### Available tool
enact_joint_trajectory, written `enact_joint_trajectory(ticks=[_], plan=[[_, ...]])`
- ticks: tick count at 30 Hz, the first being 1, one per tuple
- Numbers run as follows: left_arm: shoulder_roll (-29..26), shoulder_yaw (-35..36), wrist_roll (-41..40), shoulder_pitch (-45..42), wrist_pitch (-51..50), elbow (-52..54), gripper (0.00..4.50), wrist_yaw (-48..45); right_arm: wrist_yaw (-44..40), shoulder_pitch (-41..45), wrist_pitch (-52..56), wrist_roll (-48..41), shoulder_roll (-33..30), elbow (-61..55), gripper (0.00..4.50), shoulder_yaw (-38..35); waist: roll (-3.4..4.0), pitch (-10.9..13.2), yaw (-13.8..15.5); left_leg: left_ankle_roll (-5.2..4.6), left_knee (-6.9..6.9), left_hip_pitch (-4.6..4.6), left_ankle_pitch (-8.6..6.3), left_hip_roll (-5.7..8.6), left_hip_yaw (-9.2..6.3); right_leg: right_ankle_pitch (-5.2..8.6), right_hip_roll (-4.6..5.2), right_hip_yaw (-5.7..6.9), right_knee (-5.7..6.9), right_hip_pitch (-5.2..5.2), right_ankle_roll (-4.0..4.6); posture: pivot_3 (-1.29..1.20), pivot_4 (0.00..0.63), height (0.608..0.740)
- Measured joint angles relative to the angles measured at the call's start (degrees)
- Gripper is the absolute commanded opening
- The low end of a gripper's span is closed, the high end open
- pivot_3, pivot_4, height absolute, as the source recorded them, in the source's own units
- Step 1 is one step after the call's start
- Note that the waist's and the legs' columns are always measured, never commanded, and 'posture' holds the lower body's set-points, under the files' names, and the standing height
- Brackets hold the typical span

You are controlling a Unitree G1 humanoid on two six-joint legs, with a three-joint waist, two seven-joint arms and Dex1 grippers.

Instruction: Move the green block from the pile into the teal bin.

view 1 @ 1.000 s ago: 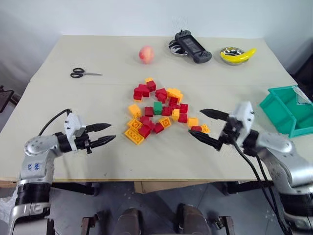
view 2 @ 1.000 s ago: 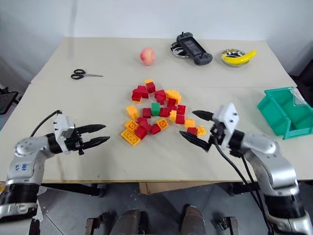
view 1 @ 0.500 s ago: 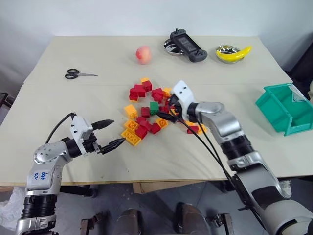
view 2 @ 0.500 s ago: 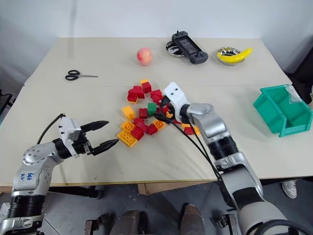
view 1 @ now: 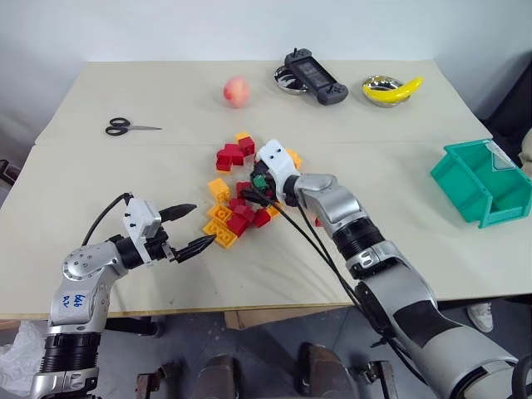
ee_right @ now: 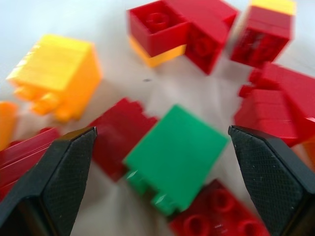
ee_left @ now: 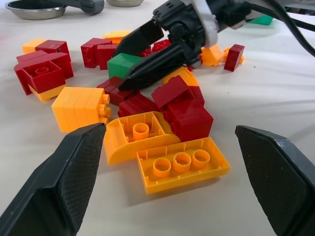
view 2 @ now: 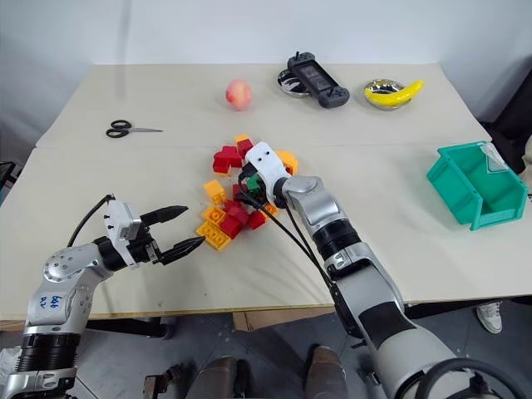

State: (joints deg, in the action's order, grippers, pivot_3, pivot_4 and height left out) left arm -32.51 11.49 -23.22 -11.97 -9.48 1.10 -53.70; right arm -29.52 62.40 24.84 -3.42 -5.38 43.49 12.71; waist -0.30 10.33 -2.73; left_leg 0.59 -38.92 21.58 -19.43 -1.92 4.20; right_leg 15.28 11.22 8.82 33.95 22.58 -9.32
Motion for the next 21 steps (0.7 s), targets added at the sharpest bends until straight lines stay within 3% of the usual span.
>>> enact_joint_trajectory(ticks=[12, 16, 21], plan=[[1.2, -1.5, 0.0, -0.7, 0.6, 0.0, 4.5, 0.7, -1.0, -0.4, 0.3, -0.2, -0.1, -0.8, 0.36, -2.6, 0.01, 0.0, -0.5, 0.0, 0.03, 0.0, 0.0, 0.0, 0.0, 0.0, 0.0, 0.0, -0.02, 0.0, 0.0, 0.0, 0.15, 0.74], [3.2, -3.9, 0.0, -3.5, 0.9, 0.0, 4.5, 0.2, -4.8, -3.0, -1.0, -4.3, -1.9, -9.4, 0.36, -6.9, 0.0, 0.0, 0.0, -0.01, 0.0, 0.02, 0.0, 0.02, -0.02, 0.0, 0.01, 0.0, -0.04, -0.01, 0.0, 0.0, 0.15, 0.74], [4.9, -6.3, 0.0, -5.3, 1.6, -1.1, 4.5, -0.4, -8.5, -7.3, -0.4, -7.4, -8.6, -20.7, 0.36, -10.7, 0.0, 0.0, 0.3, 0.0, 0.03, 0.0, 0.0, 0.01, -0.01, 0.0, 0.0, 0.0, -0.05, -0.02, 0.0, 0.0, 0.15, 0.74]])
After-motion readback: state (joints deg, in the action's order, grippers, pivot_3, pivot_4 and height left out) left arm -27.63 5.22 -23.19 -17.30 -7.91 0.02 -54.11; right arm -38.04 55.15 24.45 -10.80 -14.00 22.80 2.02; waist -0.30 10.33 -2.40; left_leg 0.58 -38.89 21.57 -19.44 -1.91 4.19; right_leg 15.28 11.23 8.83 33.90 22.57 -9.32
